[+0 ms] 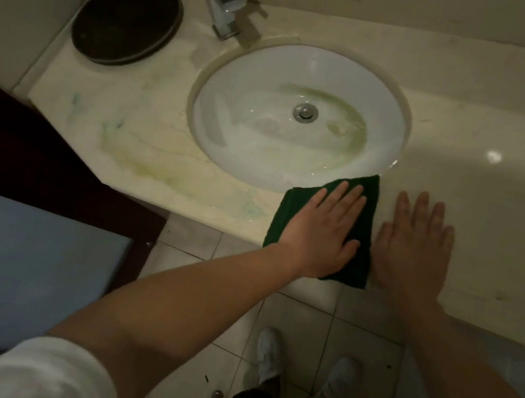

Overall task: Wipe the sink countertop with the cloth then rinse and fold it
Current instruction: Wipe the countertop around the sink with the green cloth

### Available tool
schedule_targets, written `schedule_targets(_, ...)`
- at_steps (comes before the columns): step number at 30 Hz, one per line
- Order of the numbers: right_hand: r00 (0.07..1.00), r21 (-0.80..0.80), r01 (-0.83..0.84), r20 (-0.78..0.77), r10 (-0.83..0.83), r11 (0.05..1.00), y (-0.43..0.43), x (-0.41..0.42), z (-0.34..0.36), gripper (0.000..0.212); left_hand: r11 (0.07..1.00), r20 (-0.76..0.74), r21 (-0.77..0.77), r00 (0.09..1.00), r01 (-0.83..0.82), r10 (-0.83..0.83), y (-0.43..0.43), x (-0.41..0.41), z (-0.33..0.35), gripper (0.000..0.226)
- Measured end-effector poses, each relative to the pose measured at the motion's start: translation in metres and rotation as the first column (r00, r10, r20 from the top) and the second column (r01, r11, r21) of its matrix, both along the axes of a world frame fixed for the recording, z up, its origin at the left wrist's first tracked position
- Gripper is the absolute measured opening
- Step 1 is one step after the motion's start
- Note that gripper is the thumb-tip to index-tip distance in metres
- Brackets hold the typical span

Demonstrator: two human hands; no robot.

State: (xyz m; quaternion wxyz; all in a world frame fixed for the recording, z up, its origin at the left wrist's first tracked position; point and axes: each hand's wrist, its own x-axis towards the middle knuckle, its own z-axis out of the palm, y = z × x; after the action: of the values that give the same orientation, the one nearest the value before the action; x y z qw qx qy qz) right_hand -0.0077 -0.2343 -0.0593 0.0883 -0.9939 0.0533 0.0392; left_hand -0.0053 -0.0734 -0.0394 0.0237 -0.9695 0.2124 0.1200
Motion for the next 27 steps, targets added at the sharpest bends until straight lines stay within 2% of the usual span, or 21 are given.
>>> schedule_targets(2,1.000,-0.007,0.017,0.002,-0.017,1.000,0.001,-0.002,0.000,0.061,0.999,-0.019,-0.035,0.999,0.025,-0.026,0.038,-0.002,0.002,0.073)
schedule_targets(5,0.999,0.001,0.048,0.002,-0.048,0.999,0.006,0.001,0.001,0.061,0.993,-0.044,-0.111,0.999,-0.030,0.025,0.106,-0.006,0.010,0.074)
schedule_targets(10,0.997,-0.003,0.072,0.031,-0.072,0.997,0.012,0.001,0.001,0.061,0.991,-0.003,-0.031,0.991,-0.131,0.131,0.162,-0.004,0.009,0.069)
schedule_targets(13,0.997,-0.010,0.074,0.033,-0.073,0.997,0.013,0.000,0.002,0.061,0.975,-0.015,-0.085,0.979,-0.206,0.205,0.126,-0.005,0.009,0.072)
schedule_targets(17,0.997,-0.007,0.070,0.040,-0.070,0.998,0.011,-0.001,0.000,0.061,0.976,-0.047,-0.179,0.992,-0.126,0.119,0.037,-0.013,0.007,0.074)
schedule_targets(20,0.998,-0.010,0.052,0.044,-0.051,0.999,0.009,0.000,-0.002,0.060,0.977,-0.038,-0.180,0.994,-0.111,0.105,-0.006,-0.013,0.003,0.071)
schedule_targets(24,0.998,-0.013,0.025,0.062,-0.024,1.000,0.004,0.001,-0.002,0.062,0.982,-0.042,-0.174,0.997,-0.067,0.061,-0.026,-0.014,0.001,0.067)
schedule_targets(27,0.997,-0.009,0.022,0.070,-0.021,1.000,0.003,-0.001,-0.003,0.061,0.985,-0.032,-0.165,0.998,0.044,-0.050,-0.007,-0.013,0.001,0.067)
